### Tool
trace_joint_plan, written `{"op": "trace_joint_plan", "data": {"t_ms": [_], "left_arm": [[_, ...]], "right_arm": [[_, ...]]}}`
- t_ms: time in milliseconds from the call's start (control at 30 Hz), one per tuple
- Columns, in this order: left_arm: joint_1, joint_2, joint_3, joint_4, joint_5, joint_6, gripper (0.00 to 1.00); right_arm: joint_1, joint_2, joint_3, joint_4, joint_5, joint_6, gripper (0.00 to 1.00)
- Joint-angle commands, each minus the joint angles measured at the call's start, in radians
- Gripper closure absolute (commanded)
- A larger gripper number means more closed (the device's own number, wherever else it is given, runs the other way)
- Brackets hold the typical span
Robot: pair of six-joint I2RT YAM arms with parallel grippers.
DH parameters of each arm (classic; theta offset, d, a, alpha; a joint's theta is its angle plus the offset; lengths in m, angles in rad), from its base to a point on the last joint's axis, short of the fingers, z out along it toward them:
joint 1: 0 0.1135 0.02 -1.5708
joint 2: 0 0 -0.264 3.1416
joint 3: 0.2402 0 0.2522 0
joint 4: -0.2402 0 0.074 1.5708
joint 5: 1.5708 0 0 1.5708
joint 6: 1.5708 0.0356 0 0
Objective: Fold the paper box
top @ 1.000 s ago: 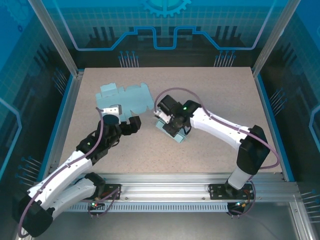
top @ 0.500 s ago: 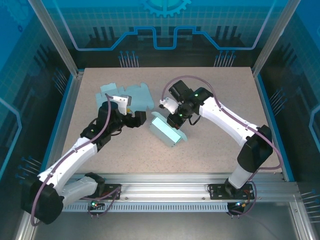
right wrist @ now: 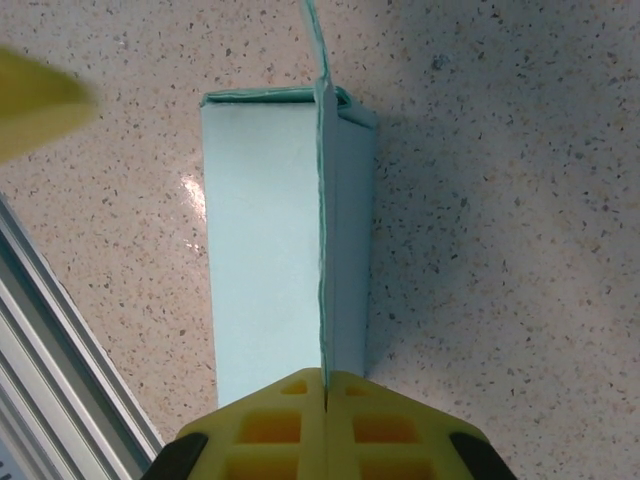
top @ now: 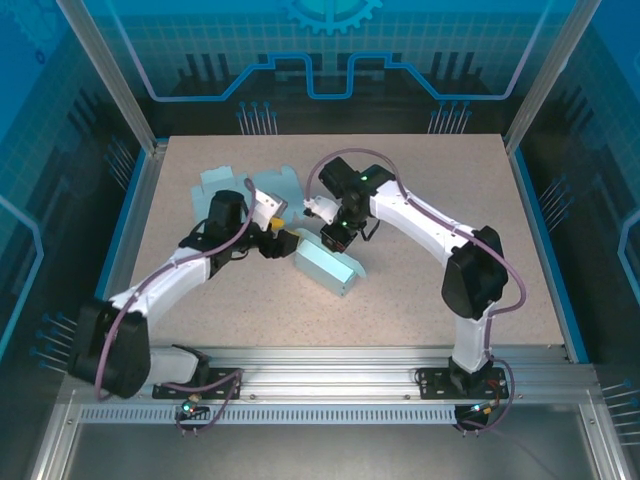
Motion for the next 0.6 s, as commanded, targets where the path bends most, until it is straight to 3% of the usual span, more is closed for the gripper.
{"op": "trace_joint_plan", "data": {"t_ms": [0,400,567], "left_arm": [[0.012,0.074,0.087,-0.040,0.052,0.114,0.35],[0.014,0.201,0.180,-0.142,0.073,0.200,0.40],[0.015,0.236,0.220,-0.203,0.074,0.237,0.40]], "right_arm": [[-0.007,0.029,0.041,-0.050,0.004,-0.026,0.91],[-0.006,0.031,0.047,-0.036,0.004,-0.024,0.80],[-0.006,0.009,0.045,-0.029,0.019,-0.012,0.69]]}}
